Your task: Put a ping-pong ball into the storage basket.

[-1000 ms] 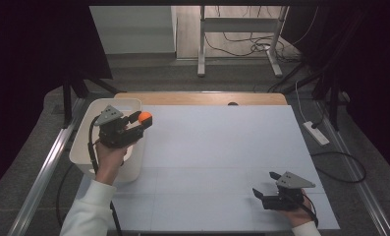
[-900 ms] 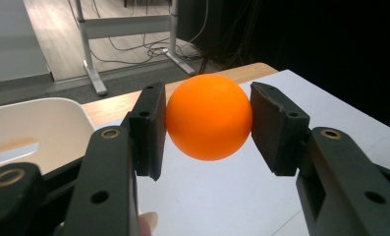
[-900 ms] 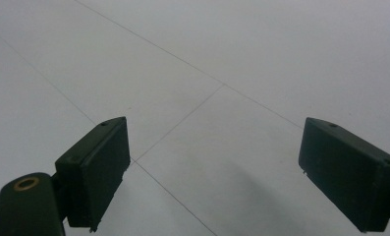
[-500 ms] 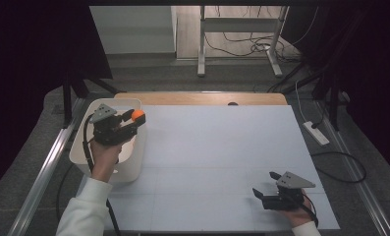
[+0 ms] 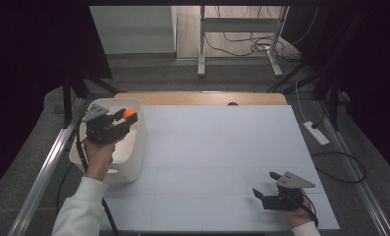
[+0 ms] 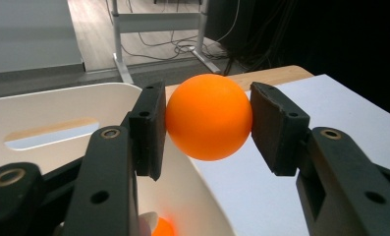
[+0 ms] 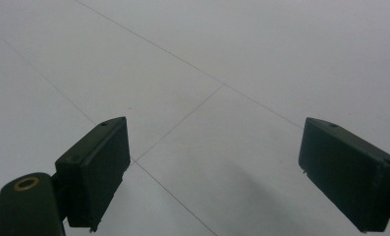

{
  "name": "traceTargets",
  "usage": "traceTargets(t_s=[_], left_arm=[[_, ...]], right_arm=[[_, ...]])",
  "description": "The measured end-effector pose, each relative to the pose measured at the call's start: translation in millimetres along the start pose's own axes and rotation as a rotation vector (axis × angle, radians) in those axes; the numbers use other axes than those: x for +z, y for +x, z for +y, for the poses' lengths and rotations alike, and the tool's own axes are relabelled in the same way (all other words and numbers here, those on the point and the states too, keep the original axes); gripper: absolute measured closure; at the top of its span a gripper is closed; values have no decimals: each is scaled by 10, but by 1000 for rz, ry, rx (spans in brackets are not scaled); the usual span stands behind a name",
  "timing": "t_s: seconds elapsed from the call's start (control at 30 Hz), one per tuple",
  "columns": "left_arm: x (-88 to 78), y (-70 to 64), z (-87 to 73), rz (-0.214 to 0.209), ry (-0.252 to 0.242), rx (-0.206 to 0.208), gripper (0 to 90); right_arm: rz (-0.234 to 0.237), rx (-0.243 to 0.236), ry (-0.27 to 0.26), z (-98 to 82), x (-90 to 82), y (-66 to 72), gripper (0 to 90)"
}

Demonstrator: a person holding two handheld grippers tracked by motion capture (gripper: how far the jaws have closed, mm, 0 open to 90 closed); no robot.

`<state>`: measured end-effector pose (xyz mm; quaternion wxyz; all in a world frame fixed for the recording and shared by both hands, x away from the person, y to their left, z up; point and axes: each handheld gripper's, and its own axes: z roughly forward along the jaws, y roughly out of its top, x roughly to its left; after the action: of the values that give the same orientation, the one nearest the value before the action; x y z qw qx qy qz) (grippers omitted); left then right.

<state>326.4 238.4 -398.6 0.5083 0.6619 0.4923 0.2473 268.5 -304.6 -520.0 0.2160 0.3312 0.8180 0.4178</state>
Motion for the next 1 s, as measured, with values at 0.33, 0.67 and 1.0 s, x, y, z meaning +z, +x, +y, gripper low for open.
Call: traceTargets(t_s=[0.33,0.67,1.0], left_arm=[[23,101,0,26,2,-25,503],[7,230,1,79,18,-28,504],[12,310,25,109,26,-29,504]], right_arm=[[0,0,0,0,5,2,117],[0,1,-1,-2,10,1,117],[0,2,-1,-1,13,1,117]])
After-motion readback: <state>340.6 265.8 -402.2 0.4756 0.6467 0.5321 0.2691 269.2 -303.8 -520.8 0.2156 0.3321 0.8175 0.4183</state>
